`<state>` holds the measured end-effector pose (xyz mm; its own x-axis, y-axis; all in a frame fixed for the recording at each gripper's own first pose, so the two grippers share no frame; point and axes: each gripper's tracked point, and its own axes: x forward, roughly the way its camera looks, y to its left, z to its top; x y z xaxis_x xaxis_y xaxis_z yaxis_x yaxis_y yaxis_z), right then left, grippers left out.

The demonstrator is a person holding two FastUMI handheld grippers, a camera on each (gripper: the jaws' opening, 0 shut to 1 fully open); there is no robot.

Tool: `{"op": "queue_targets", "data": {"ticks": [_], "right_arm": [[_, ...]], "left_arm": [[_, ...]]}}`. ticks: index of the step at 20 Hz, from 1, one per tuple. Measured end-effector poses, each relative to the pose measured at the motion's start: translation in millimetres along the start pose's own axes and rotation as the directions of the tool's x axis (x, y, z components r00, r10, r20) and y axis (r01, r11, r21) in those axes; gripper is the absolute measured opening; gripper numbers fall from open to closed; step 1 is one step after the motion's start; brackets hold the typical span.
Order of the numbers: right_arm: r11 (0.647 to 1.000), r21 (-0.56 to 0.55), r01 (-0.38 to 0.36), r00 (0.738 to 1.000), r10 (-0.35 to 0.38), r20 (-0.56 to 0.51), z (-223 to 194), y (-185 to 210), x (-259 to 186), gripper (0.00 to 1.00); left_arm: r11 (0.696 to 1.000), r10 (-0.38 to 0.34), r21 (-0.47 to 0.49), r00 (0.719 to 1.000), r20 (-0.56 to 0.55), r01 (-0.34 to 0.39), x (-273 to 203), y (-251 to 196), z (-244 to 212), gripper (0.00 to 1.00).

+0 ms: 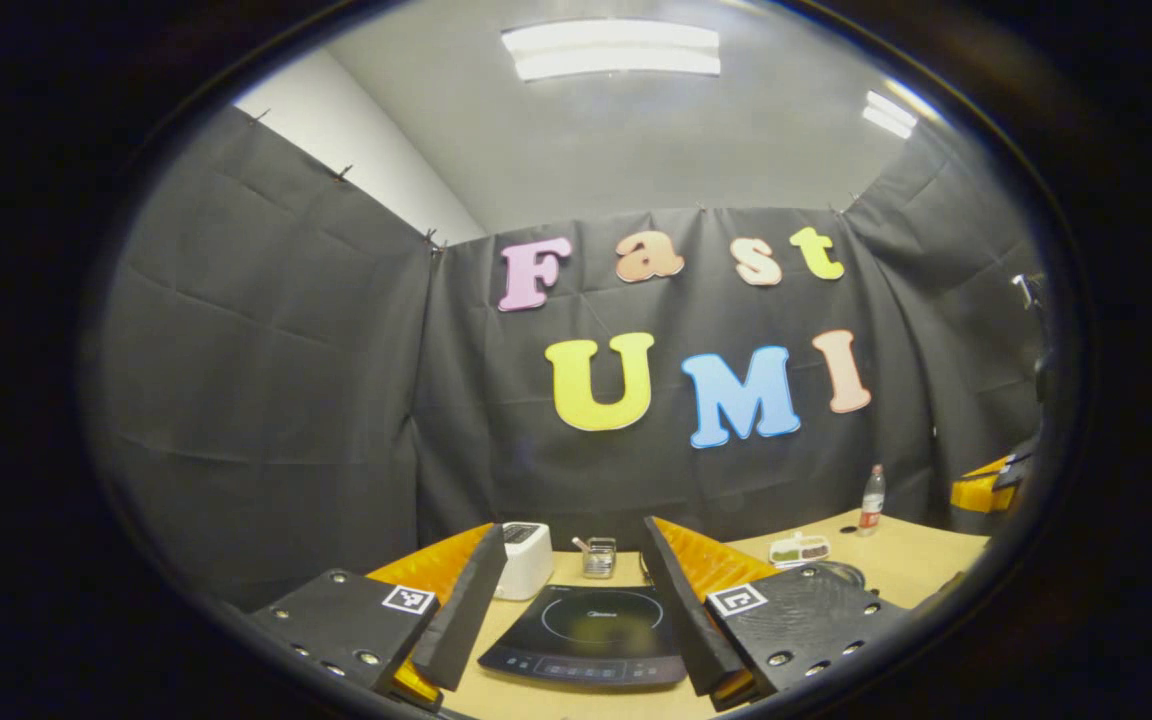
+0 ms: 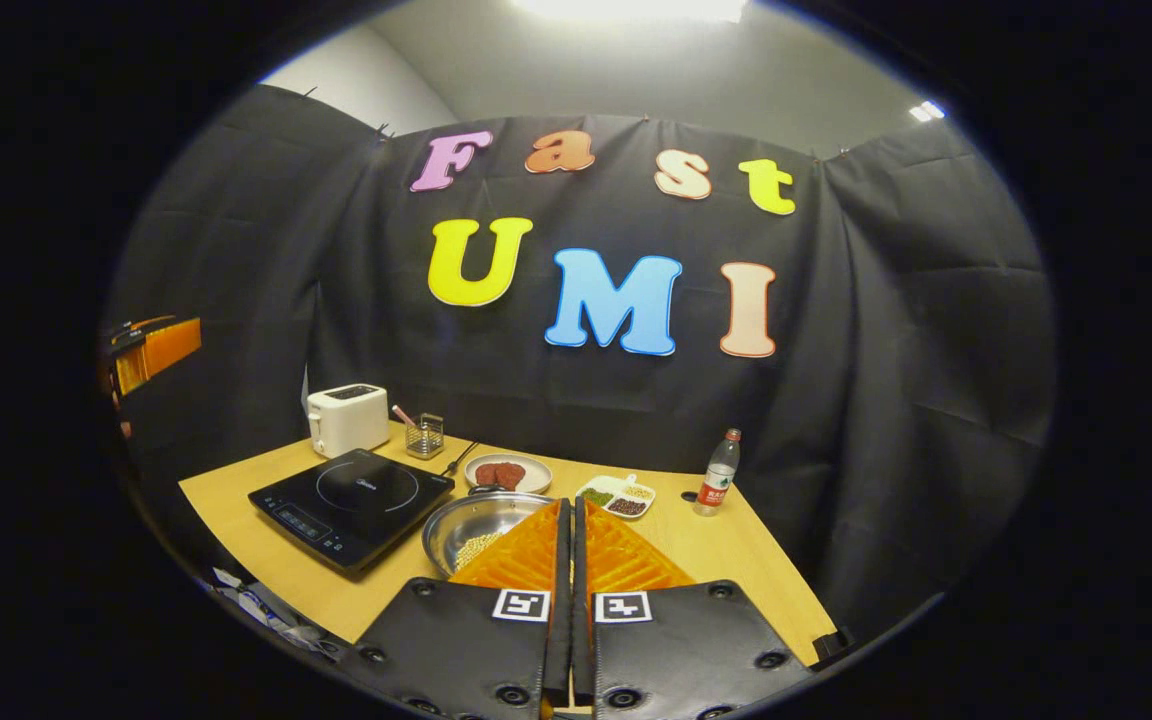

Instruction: First push the handle of the pot to place it horizontally, then grasp the pot with both hands and set it on the induction cooktop.

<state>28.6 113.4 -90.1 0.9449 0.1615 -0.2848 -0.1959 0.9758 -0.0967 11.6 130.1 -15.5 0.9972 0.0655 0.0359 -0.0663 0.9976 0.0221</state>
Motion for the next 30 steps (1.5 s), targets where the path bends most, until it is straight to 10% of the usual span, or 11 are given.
{"op": "queue_targets", "data": {"ticks": [14, 30], "right_arm": [[0.975, -0.068, -0.21, 0.954, 0.189, -0.232, -87, 39, 49, 0.02], [0.912, 0.047, -0.408, 0.795, 0.38, -0.473, -182, 56, 101, 0.02]], "left_arm": [[0.997, 0.075, 0.03, 0.997, 0.0, -0.075, 14, 5, 1, 0.8], [0.984, 0.17, 0.07, 0.983, -0.067, -0.166, 59, -37, -24, 0.8]]}}
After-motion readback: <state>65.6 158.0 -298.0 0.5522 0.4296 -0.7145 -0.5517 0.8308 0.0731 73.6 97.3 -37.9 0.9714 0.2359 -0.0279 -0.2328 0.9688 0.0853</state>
